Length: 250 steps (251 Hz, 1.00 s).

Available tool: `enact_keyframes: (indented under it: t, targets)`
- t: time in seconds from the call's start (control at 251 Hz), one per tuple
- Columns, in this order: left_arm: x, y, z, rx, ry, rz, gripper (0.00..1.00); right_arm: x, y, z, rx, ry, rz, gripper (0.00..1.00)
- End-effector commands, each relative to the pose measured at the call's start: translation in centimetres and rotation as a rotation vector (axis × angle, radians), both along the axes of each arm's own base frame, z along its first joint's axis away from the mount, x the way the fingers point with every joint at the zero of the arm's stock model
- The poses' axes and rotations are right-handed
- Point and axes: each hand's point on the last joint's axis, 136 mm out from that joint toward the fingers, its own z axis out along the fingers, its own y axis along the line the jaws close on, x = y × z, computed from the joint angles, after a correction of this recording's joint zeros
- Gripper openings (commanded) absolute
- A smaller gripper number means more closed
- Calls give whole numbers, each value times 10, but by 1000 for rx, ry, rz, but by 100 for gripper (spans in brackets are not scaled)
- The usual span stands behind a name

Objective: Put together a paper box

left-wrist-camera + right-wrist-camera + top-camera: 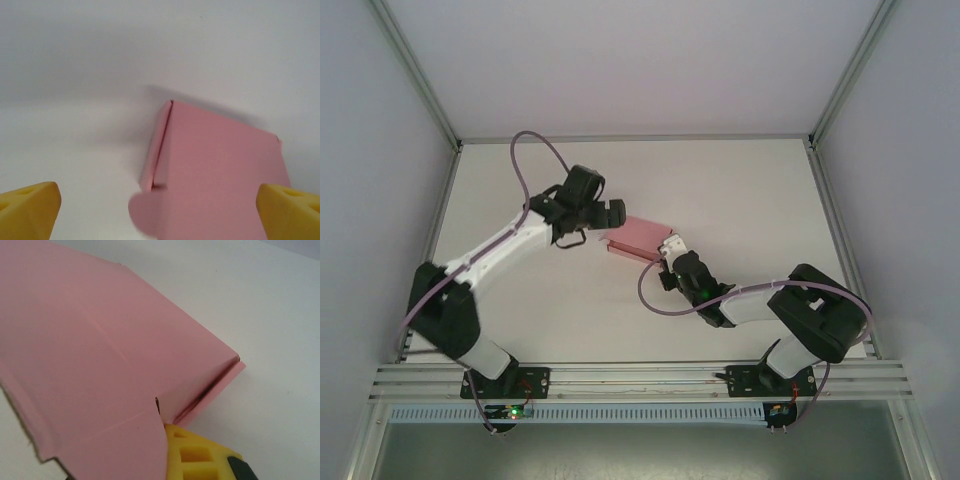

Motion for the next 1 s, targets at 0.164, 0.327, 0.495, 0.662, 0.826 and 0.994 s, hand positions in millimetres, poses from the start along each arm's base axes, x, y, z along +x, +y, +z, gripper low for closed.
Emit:
enact_keyframes:
  t: [0.164,0.327,0.495,0.662,0.826,0.994]
  targets:
    - [36,-36,-49,-323,167,-200,96,-25,-9,-44,-151,121,138,0]
    - [35,-58,-65,-494,234,-287,85,-26,-12,-44,-123,137,149,0]
    - [25,-47,-93,-427,286,-239,63,-38,2,-35,-43,163,223,30]
    - [8,-30,-113,-355,307,-187,52,-60,10,-5,105,168,291,75]
    - [-2,-25,-131,-351,342,-158,41,-94,11,29,205,153,404,98]
    - [-4,-23,-136,-339,344,-142,34,-63,-37,78,324,-19,83,98]
